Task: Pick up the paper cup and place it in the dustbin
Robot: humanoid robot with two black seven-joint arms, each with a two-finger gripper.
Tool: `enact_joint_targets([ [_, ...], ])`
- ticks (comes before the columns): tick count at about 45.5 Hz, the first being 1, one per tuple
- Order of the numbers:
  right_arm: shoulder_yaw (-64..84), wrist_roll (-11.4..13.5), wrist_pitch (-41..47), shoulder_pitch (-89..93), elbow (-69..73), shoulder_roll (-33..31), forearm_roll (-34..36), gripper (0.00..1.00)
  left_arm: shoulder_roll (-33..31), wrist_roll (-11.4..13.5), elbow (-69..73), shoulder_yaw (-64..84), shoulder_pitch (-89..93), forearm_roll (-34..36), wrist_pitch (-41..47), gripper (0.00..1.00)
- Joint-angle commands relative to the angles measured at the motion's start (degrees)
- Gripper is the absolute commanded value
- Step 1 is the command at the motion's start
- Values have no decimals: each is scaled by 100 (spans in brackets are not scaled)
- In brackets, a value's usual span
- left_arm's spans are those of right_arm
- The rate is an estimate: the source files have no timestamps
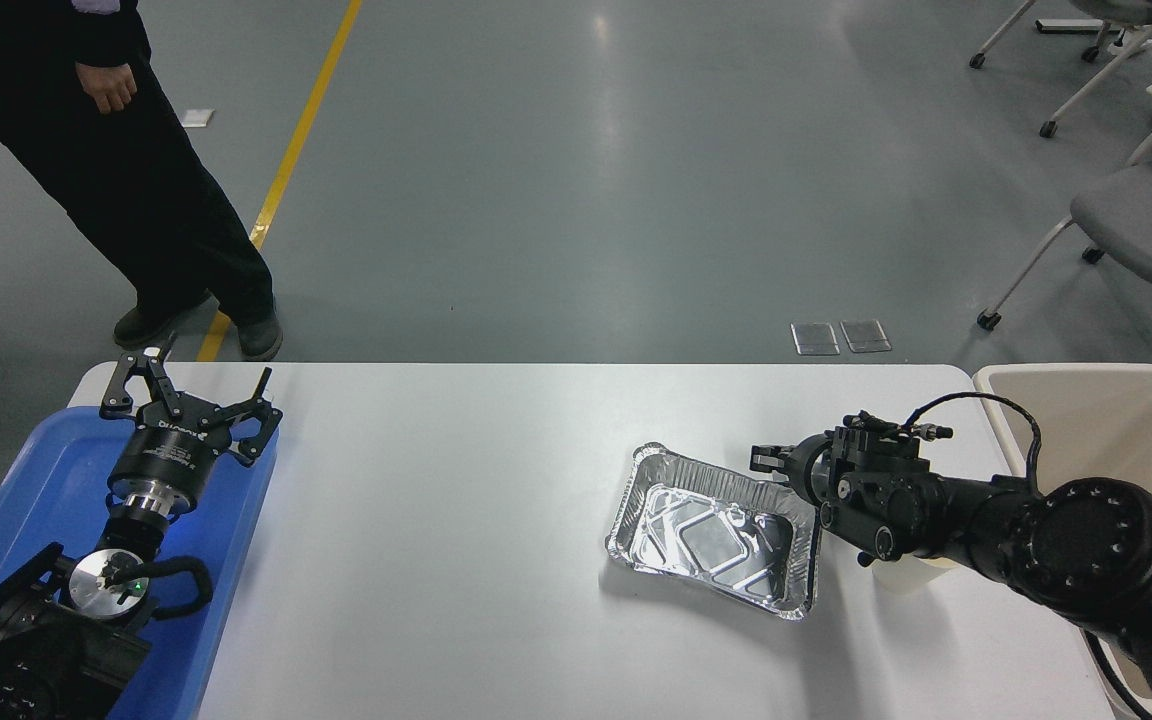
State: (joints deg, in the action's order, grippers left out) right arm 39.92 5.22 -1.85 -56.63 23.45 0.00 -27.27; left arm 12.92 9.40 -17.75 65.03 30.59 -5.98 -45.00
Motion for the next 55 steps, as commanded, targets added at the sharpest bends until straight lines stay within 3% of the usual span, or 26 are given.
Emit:
enact_joint_targets([
  [1,-1,6,0,2,-7,0,28,0,0,0,0,-8,0,0,0,99],
  [55,7,6,-17,-24,11,0,284,0,0,0,0,-8,-9,0,0,99],
])
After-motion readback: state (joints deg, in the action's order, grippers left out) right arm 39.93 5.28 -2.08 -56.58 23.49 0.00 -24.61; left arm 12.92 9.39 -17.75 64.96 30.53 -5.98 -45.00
